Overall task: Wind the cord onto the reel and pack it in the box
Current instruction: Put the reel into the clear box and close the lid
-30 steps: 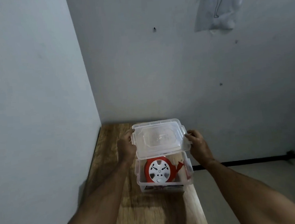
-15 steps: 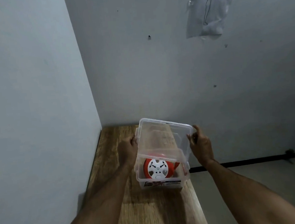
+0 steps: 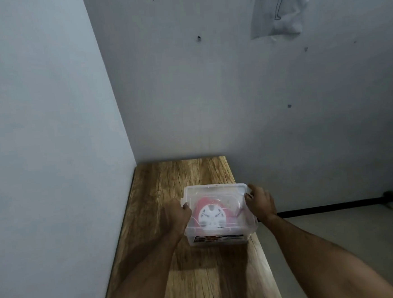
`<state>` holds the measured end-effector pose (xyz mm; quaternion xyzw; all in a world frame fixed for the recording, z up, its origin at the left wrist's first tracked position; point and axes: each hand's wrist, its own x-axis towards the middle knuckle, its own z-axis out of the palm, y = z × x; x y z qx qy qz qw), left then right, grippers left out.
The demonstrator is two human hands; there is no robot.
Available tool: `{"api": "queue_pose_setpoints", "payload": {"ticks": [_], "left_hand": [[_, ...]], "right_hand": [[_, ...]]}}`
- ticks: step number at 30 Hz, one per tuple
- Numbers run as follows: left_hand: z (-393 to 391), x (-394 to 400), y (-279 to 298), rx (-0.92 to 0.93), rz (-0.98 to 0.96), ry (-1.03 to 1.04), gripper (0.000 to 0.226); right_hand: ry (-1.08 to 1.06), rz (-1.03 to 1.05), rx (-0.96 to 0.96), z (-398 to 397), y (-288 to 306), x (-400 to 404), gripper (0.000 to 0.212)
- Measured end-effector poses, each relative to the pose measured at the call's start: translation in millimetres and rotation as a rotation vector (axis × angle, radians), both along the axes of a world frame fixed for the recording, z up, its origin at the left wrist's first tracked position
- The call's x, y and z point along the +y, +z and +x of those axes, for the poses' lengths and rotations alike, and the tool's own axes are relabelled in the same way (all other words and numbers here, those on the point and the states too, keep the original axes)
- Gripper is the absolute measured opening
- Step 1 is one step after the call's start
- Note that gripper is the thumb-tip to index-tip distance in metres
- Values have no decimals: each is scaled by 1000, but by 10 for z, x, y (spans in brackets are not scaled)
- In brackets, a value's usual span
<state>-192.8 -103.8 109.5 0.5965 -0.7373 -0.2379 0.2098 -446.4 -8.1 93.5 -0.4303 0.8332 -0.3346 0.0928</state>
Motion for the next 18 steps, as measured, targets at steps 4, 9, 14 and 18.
{"api": "queue_pose_setpoints", "payload": {"ticks": [4,9,14,18], "left_hand": [[-8,-40,-72,-47,34,19,38],[-18,-45,-88,-123,69,15,39],[-38,-27,-162,-120,69,25,41],[-46,34,-221,-89,108,41,39]], "right_hand": [[13,44,-28,19,-32,-48,33],[6,96,-37,42,-132,-88,29],[-7,111,-26,62,-214,-81,30],[-10,94,1,130,-300,-21,34]]}}
